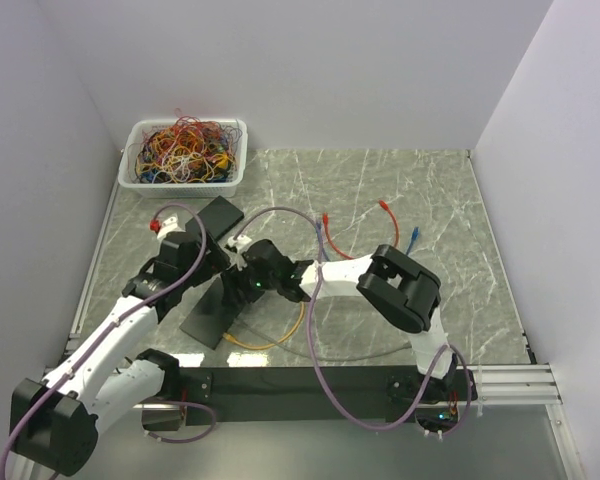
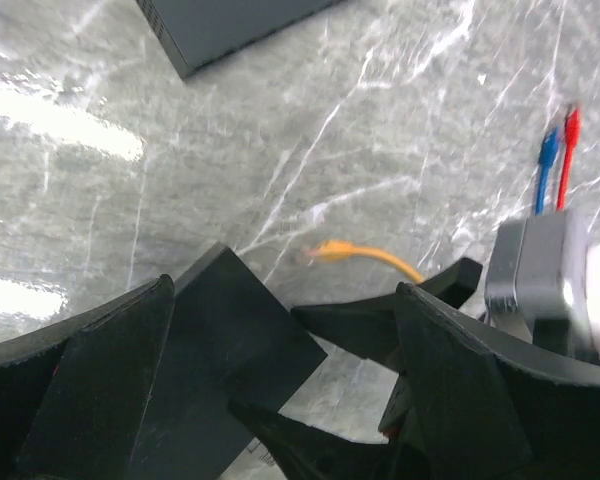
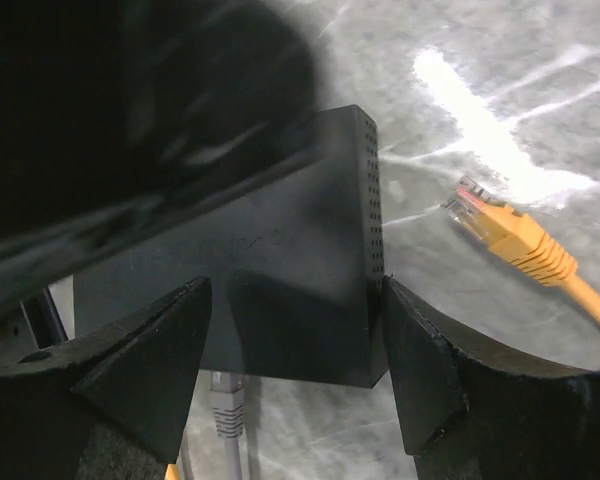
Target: Insert the plug into the switch port
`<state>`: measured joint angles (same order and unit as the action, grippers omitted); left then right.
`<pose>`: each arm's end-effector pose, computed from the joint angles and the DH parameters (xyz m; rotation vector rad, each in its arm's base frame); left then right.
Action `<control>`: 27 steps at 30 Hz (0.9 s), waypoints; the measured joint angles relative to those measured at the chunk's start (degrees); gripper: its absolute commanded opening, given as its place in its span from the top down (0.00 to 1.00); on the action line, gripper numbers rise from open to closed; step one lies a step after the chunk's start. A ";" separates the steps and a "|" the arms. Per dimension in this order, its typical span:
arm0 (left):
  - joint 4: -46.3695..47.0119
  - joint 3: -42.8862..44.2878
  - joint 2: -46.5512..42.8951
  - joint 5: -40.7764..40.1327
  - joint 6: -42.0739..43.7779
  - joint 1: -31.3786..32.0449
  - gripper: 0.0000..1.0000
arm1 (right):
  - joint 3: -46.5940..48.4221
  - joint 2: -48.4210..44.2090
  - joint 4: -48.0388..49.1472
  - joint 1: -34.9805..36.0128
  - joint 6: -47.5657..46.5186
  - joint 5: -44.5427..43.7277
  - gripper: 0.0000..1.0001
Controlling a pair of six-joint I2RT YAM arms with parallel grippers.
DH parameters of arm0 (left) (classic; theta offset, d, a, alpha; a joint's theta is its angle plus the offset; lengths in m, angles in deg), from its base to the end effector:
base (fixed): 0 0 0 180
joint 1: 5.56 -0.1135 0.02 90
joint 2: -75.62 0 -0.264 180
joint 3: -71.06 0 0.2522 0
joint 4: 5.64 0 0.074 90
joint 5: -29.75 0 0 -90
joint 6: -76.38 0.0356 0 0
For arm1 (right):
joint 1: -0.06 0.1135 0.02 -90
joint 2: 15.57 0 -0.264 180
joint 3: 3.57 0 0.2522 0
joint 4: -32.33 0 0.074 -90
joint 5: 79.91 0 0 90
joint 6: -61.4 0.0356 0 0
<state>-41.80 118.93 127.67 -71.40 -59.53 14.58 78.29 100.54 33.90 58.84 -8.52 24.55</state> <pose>0.1828 -0.0597 0.2328 -0.6106 2.2061 -0.3895 0.2184 0.3774 0.1501 -0.9180 2.1299 1.0299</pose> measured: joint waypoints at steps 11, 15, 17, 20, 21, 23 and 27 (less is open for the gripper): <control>0.72 0.66 -2.45 -1.14 -0.31 -2.91 0.01 | 1.03 -13.20 -9.79 -10.08 -3.10 -10.75 0.25; 2.58 0.66 -1.44 -0.02 -0.15 -6.19 0.01 | 1.27 -15.43 -11.41 -16.41 -1.44 -16.17 0.26; 4.94 0.66 0.61 2.01 0.13 -9.57 0.01 | 1.33 -14.95 -13.35 -18.78 -0.28 -17.59 0.27; 9.05 0.63 5.11 6.27 0.48 -16.00 0.01 | 1.73 -12.98 -16.39 -20.72 0.72 -18.67 0.29; 10.75 0.59 6.97 8.02 0.70 -18.58 0.01 | 2.12 -11.98 -17.40 -21.16 0.92 -19.02 0.29; 13.75 0.42 10.16 10.34 0.92 -22.25 0.01 | 3.17 -9.86 -19.26 -21.73 1.36 -19.50 0.31; 20.17 -0.15 16.44 13.66 1.25 -26.01 0.01 | 5.81 -6.49 -22.56 -22.88 1.88 -19.78 0.35</control>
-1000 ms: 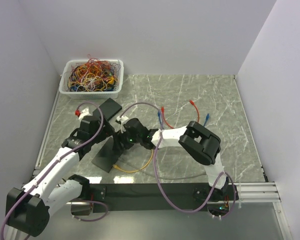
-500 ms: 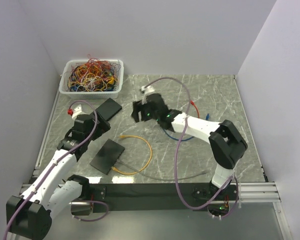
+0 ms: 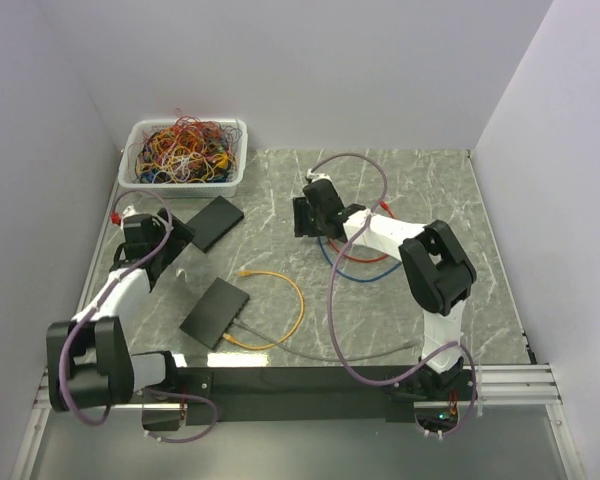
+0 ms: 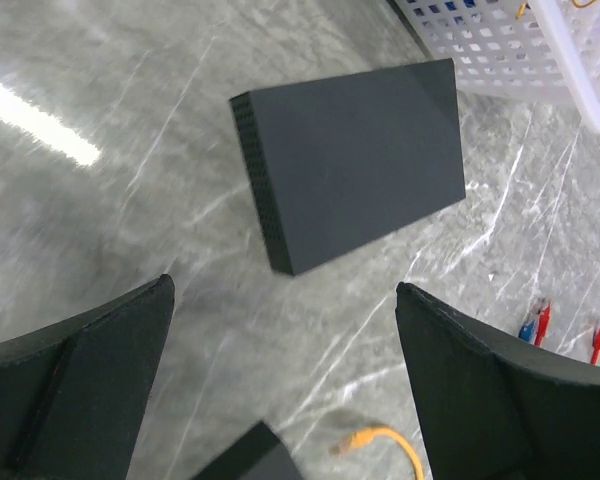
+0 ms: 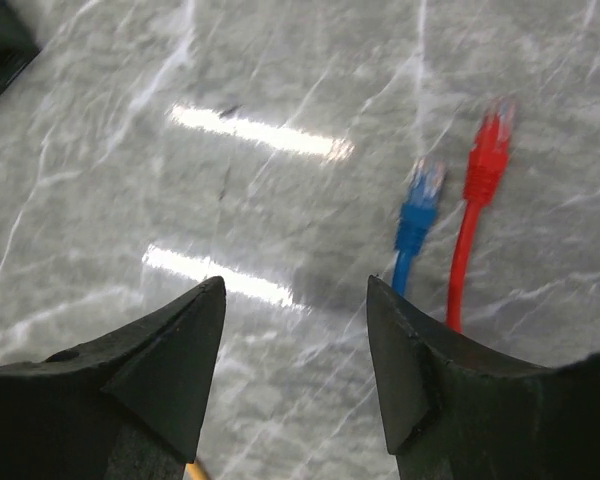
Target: Insert the plug into the switch port
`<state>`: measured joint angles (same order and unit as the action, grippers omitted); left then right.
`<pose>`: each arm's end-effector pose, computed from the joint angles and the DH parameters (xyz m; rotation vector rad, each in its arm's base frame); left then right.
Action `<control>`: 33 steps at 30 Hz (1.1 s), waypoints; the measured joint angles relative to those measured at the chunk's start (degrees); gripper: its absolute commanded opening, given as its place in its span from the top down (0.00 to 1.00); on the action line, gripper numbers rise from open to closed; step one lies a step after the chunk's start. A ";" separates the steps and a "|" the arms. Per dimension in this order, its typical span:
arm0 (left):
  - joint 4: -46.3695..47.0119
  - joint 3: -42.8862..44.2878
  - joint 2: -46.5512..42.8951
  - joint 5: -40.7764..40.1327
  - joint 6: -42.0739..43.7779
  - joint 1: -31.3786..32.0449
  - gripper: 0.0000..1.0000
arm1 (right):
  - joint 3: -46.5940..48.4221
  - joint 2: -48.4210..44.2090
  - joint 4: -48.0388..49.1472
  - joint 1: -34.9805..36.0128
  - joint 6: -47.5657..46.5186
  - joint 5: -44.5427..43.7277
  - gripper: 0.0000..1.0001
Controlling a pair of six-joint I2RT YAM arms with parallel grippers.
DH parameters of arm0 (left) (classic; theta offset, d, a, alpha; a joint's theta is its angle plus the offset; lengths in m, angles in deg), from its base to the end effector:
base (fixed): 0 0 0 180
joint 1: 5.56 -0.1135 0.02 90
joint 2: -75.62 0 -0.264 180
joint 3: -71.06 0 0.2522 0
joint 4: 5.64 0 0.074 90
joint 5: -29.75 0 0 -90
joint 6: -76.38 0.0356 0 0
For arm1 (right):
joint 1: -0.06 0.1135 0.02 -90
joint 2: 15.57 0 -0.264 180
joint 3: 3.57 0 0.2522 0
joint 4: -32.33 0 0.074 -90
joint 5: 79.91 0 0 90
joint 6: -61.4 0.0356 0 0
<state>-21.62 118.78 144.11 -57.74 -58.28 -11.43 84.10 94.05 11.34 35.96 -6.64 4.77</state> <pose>0.2457 0.0237 0.2041 -0.9355 2.0400 -0.4200 0.3443 0.2452 0.1933 -0.2380 2.3386 0.3995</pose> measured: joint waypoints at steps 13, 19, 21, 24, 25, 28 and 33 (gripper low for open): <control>9.33 6.91 17.42 4.04 1.81 -3.98 0.01 | 5.64 5.88 -5.68 -3.06 1.20 -3.13 0.40; 13.16 13.09 26.08 6.51 3.08 -4.17 0.02 | 6.58 8.17 -6.60 -3.06 1.42 -3.26 0.47; 14.19 14.95 29.64 7.72 3.45 -4.17 0.02 | 7.06 8.81 -6.56 -3.17 1.53 -3.43 0.50; 15.02 18.08 33.81 9.18 4.07 -4.17 0.03 | 7.15 8.94 -6.56 -3.17 1.92 -3.26 0.55; 15.06 19.47 34.77 9.42 4.59 -4.17 0.03 | 7.15 8.94 -6.56 -3.17 2.12 -3.26 0.62; 14.91 22.99 38.05 11.45 5.95 -4.15 0.04 | 7.15 9.14 -6.54 -3.17 2.67 -3.23 0.71; 13.07 29.09 42.45 15.87 9.51 -3.34 0.06 | 7.08 9.25 -5.95 -3.30 3.15 -2.54 0.84</control>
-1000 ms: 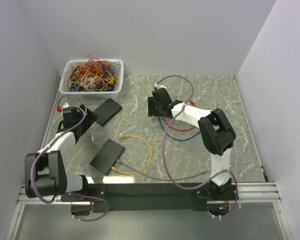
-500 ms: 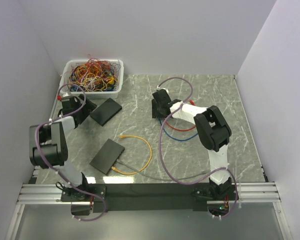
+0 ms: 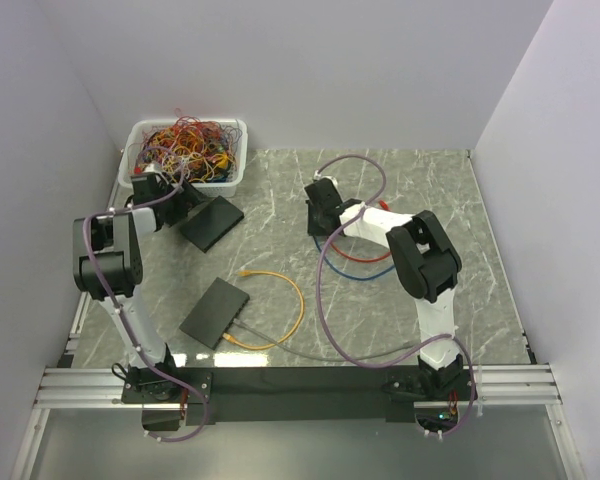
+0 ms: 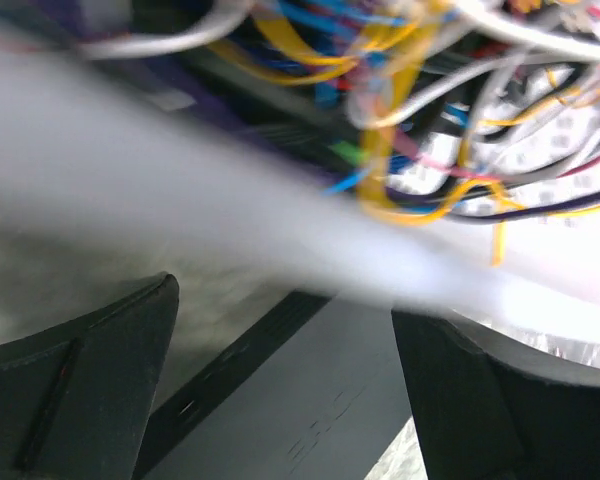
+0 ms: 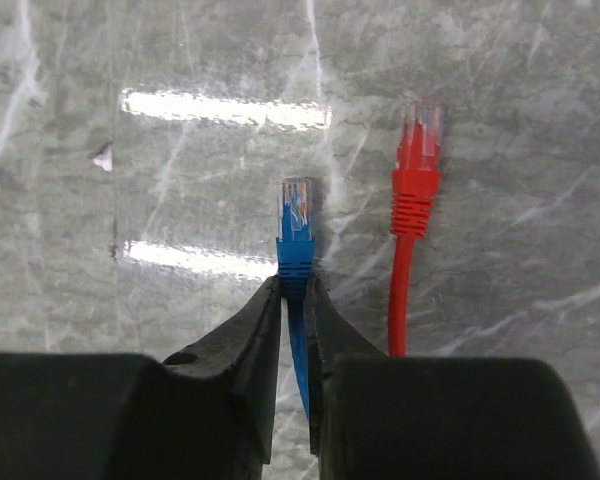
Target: Insert the plug into the switch port
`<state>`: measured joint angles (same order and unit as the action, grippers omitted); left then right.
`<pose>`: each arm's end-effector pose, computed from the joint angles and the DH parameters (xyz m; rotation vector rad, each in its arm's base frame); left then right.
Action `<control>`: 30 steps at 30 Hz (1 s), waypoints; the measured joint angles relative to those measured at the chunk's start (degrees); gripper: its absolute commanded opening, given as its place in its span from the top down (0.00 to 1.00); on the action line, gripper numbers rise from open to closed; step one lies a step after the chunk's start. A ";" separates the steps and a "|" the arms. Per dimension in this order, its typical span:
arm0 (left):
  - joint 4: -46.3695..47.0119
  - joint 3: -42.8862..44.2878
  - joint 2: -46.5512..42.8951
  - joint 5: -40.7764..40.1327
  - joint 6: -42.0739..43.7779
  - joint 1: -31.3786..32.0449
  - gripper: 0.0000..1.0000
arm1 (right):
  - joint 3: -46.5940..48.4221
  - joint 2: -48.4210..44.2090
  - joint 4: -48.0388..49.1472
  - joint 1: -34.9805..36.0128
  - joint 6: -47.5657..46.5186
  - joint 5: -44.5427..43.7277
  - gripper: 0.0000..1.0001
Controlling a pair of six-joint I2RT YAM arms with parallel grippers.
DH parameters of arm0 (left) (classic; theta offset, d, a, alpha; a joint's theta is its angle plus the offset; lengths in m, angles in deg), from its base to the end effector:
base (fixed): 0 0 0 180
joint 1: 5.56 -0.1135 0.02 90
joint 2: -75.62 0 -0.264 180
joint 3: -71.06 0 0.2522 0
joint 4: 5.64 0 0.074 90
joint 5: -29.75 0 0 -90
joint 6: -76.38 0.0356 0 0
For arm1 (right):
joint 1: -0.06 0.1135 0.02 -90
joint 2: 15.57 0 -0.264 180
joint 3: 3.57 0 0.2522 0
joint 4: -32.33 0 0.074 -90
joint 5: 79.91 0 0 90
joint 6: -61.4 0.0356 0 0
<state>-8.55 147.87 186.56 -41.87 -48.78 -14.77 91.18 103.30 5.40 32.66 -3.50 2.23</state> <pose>0.4057 0.0544 0.1536 -0.6782 2.1410 -0.6033 0.3786 0.2364 0.1567 -0.1016 2.4677 0.2727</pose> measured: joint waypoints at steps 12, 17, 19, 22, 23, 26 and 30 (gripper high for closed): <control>-1.66 2.19 1.86 10.25 5.01 4.81 0.06 | -19.61 -13.44 16.70 5.46 -0.13 11.02 0.87; -0.79 1.55 1.86 10.71 5.44 6.38 0.07 | -27.78 -22.67 27.98 10.45 0.00 18.36 0.87; 0.44 -0.33 0.81 10.91 5.33 7.06 0.07 | -32.00 -26.08 33.73 11.37 0.48 21.77 0.87; 0.42 -2.67 -1.11 10.64 5.03 8.92 0.07 | -36.35 -29.14 39.58 12.22 1.07 25.64 0.88; 0.46 -3.41 -1.77 10.29 4.87 9.88 0.07 | -37.48 -29.94 41.22 12.55 1.31 26.77 0.88; 0.59 -5.88 -3.89 9.97 4.11 13.05 0.07 | -40.59 -31.95 45.77 13.27 1.68 29.53 0.89; 1.64 -9.29 -6.62 9.64 2.47 16.52 0.07 | -42.69 -34.12 47.76 13.77 1.55 30.29 0.92</control>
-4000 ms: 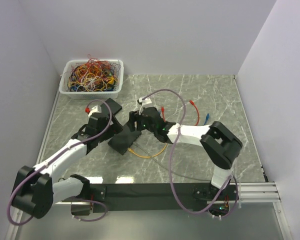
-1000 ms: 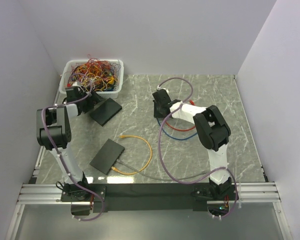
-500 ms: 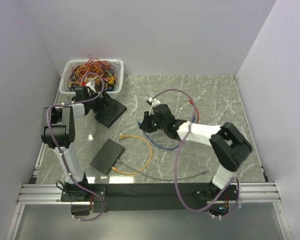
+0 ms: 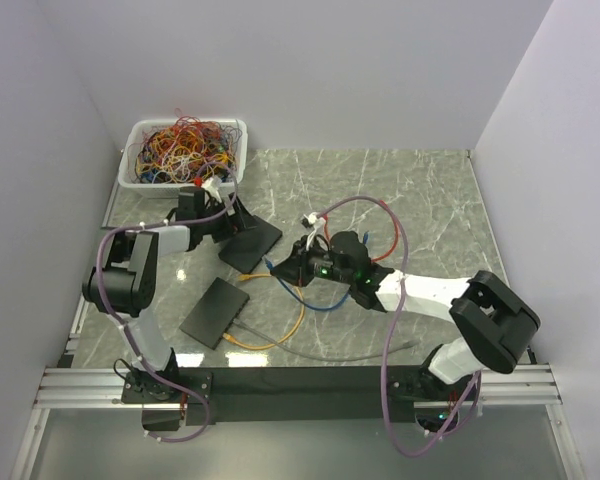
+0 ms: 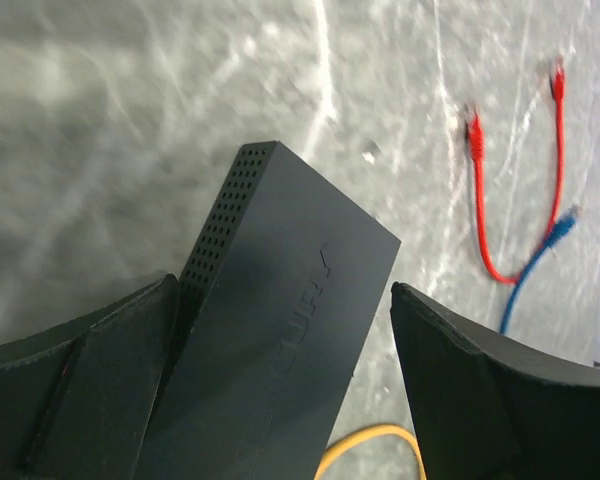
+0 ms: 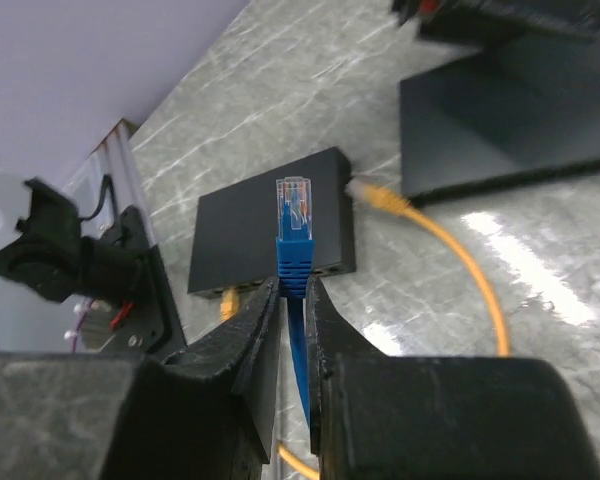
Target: Insert the plug into the switch port
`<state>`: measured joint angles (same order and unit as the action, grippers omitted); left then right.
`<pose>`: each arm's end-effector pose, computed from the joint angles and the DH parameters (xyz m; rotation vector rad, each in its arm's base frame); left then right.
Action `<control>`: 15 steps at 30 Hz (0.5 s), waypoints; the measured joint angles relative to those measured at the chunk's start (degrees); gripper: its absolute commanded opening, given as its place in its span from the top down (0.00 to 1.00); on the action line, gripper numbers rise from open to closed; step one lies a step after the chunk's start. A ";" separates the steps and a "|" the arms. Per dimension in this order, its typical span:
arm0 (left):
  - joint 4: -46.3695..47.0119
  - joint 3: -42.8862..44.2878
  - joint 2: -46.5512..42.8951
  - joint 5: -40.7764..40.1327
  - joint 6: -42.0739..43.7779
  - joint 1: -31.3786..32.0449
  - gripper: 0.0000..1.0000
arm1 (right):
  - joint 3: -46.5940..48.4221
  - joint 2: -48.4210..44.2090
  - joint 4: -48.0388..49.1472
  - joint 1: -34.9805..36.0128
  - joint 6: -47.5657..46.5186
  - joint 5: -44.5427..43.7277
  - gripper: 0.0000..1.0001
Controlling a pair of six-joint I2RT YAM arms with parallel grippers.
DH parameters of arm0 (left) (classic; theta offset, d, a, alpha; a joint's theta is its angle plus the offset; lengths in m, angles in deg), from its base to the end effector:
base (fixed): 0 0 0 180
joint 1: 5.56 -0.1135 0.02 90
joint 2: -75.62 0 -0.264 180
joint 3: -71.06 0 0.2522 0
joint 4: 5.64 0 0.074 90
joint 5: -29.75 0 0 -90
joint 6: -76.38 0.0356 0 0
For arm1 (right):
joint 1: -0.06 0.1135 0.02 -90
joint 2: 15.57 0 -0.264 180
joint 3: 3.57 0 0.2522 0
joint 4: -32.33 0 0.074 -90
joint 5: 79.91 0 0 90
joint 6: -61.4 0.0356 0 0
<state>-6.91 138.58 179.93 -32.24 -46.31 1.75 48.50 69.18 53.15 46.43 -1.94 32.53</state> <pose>0.3651 -0.0637 0.1533 -0.2314 2.2924 -0.9171 0.2060 0.2357 0.2182 -0.6333 1.8390 1.2337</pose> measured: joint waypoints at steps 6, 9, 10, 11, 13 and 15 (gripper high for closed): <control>0.98 -2.99 -2.49 -2.71 -2.95 1.53 0.07 | 4.66 1.79 -9.09 0.11 -0.83 -11.19 1.00; 1.14 -3.87 -3.45 -4.39 -4.22 1.53 0.07 | 13.05 8.44 -16.22 0.11 -0.79 -17.33 1.00; 1.22 -4.24 -3.85 -4.83 -4.61 1.53 0.07 | 14.97 10.54 -17.57 0.11 -0.76 -18.64 1.00; 1.46 -4.66 -4.20 -5.25 -4.96 1.53 0.07 | 16.37 12.46 -18.95 0.11 -0.76 -19.76 1.00; 1.81 -5.40 -4.74 -5.75 -5.73 1.53 0.07 | 17.94 15.67 -22.05 0.11 -0.76 -21.44 1.00; 1.97 -6.36 -5.11 -6.27 -6.08 1.62 0.07 | 19.26 18.43 -25.57 0.11 -0.76 -22.91 1.00</control>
<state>-4.95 132.22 174.82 -38.51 -52.38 3.37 67.75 87.60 27.58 46.54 -2.71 9.62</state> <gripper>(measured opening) 0.930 0.185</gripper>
